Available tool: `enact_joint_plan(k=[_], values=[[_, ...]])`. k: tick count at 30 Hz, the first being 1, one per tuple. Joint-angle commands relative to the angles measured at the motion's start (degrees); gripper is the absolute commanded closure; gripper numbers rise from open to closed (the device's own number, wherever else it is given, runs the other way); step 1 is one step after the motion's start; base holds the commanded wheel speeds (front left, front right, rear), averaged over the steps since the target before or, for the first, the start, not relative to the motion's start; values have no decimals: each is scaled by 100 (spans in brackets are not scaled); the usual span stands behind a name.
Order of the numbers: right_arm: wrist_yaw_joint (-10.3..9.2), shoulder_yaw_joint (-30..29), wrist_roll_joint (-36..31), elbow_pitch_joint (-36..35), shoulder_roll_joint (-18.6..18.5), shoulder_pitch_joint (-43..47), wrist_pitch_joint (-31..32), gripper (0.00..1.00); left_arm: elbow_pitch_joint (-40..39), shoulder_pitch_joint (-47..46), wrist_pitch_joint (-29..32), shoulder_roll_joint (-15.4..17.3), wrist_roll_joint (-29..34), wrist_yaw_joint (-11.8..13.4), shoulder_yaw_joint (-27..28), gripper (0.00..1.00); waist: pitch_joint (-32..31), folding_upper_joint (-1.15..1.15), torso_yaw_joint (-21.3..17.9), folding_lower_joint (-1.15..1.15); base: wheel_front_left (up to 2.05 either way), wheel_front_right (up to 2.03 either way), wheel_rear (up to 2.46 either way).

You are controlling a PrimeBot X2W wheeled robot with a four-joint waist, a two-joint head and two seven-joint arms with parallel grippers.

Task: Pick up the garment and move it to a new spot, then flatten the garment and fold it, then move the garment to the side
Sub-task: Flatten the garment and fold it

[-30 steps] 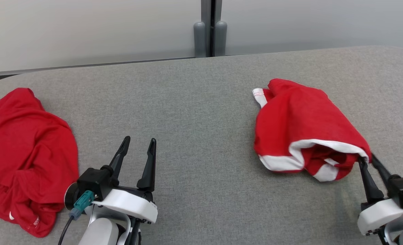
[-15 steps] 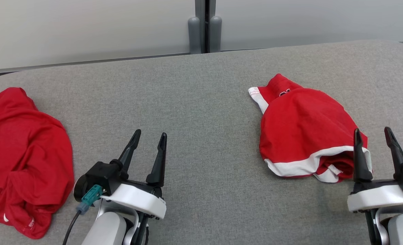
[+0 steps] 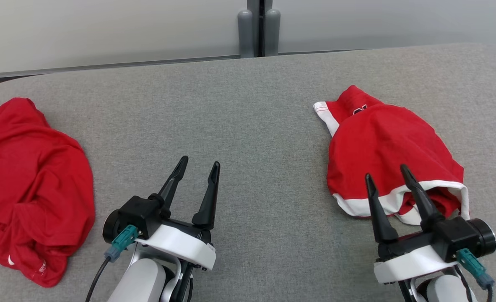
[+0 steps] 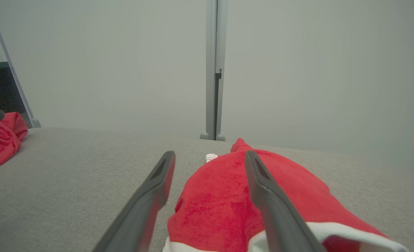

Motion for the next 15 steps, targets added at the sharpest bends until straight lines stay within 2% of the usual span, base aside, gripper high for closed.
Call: enact_joint_plan(k=[1,8,15], values=[[-1,119,-57,128,-93,-86,-9,0,27,-27,-13,23,-21,34,12,0,31,0,82,0,0,0,0],[-1,365,-315,1331,-166,-394,46,0,62,-59,-13,23,-90,47,-47,0,119,0,447,0,0,0,0],[-1,-129,-771,2323,-124,-804,150,0,10,-70,-13,22,-172,92,-139,0,246,0,800,0,0,0,0]])
